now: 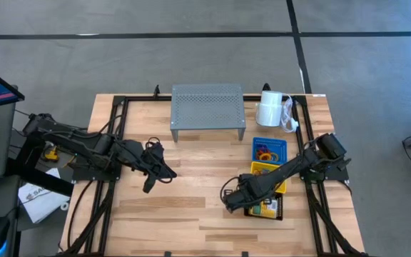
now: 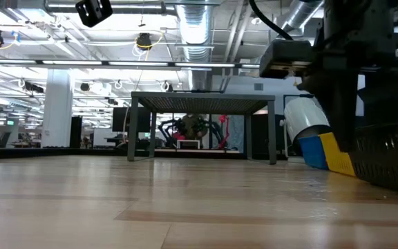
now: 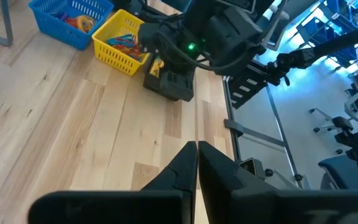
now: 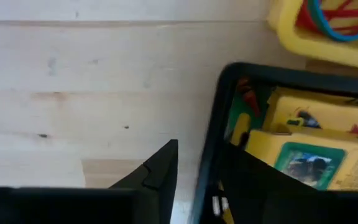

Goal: Pick & Place Office Desk Supplies
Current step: Put the black basket on the shelf

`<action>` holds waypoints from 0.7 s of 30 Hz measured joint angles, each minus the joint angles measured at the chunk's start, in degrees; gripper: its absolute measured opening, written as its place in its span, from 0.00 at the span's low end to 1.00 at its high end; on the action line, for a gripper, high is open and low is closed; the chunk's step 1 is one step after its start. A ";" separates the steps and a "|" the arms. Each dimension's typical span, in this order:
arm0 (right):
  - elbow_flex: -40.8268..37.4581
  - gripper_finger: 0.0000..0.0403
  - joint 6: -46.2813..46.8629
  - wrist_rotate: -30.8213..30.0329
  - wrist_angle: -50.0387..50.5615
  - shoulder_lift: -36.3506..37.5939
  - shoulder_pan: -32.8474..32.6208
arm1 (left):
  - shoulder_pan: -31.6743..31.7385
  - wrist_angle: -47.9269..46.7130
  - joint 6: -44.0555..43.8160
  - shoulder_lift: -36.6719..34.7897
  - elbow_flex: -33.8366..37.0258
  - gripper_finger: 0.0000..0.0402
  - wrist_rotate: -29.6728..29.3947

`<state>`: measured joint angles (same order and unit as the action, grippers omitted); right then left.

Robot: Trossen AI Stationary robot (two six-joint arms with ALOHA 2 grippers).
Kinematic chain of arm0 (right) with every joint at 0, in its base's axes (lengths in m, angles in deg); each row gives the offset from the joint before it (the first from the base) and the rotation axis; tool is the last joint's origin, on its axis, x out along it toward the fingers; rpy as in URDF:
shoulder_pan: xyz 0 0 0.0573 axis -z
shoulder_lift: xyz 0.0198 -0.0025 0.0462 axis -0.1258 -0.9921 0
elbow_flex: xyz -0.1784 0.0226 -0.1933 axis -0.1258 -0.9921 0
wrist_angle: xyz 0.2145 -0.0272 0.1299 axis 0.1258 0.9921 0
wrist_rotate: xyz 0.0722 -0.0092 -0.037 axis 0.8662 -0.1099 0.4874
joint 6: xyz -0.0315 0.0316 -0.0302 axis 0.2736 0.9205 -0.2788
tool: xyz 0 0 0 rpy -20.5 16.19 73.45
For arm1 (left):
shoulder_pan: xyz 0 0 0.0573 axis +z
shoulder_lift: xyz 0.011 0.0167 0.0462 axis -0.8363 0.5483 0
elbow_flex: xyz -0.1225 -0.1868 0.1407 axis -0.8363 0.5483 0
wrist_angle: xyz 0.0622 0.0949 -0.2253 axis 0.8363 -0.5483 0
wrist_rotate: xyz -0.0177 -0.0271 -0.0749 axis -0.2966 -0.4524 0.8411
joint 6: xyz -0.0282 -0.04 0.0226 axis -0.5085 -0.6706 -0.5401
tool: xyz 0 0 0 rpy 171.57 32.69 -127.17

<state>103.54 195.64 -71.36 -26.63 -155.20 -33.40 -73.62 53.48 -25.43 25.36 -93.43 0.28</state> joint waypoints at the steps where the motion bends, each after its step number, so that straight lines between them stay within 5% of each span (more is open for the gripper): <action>1: 0.00 0.27 -0.27 -0.01 0.24 -0.02 0.01 | 0.00 -0.24 0.00 -0.14 0.00 0.02 0.01; 10: 0.02 0.03 -3.63 1.73 -1.27 0.02 0.34 | 0.02 0.02 0.00 -0.60 0.00 0.02 0.02; 21: 0.02 0.02 -5.00 1.93 -9.46 0.02 -1.51 | 0.02 0.02 0.02 -0.60 0.00 0.02 -0.15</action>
<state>103.56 190.64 -69.42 -36.10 -155.17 -34.91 -73.59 53.50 -25.42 24.76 -93.43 0.13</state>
